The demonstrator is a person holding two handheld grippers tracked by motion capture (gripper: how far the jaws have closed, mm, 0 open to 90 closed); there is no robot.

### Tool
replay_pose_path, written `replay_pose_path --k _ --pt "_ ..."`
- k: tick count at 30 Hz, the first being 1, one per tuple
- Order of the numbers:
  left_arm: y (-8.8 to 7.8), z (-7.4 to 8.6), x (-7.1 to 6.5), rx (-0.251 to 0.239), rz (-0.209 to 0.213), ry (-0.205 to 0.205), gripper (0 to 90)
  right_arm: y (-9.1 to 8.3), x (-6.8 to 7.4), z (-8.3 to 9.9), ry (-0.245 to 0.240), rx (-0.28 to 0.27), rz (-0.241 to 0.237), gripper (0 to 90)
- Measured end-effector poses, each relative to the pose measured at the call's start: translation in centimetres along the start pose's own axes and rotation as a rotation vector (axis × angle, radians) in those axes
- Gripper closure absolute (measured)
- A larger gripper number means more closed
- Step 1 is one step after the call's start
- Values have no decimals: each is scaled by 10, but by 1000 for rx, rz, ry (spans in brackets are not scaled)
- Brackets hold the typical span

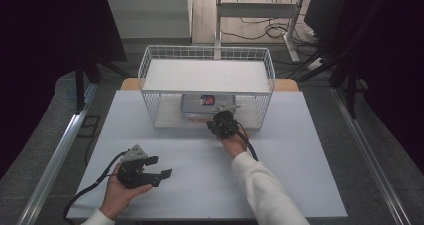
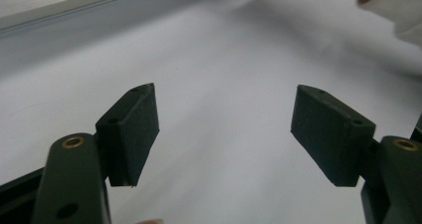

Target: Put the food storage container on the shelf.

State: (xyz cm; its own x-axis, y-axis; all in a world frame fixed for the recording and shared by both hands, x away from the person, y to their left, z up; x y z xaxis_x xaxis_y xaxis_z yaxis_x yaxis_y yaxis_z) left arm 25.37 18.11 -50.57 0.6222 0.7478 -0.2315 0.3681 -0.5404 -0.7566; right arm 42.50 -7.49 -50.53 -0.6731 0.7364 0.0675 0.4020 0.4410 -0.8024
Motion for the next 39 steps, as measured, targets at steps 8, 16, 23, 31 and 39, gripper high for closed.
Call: replay_pose_path --k 8,16,23,31,39 --pt "2 1 -2 6 -5 -1 266 -58 -5 51 -34 -4 -24 889" --pt "5 1 -2 15 -19 0 266 -113 -13 116 -64 -1 -37 888" --pt "6 1 -1 19 -22 -3 266 -140 -33 159 8 3 -34 872" --pt "7 1 -1 22 -26 -1 263 -141 -35 161 8 -21 -62 527" --pt "7 0 1 19 -27 1 261 -139 -33 161 1 -34 -4 220"
Point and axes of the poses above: each handheld gripper's, and its own axes: y roughly forward along the jaws, z roughly out of its underside, x roughly to its left, the point moved 2 cm from there along y, roughly forward along the jaws, and after that the axes turned 12 degrees about x, right-handed, at the moved point
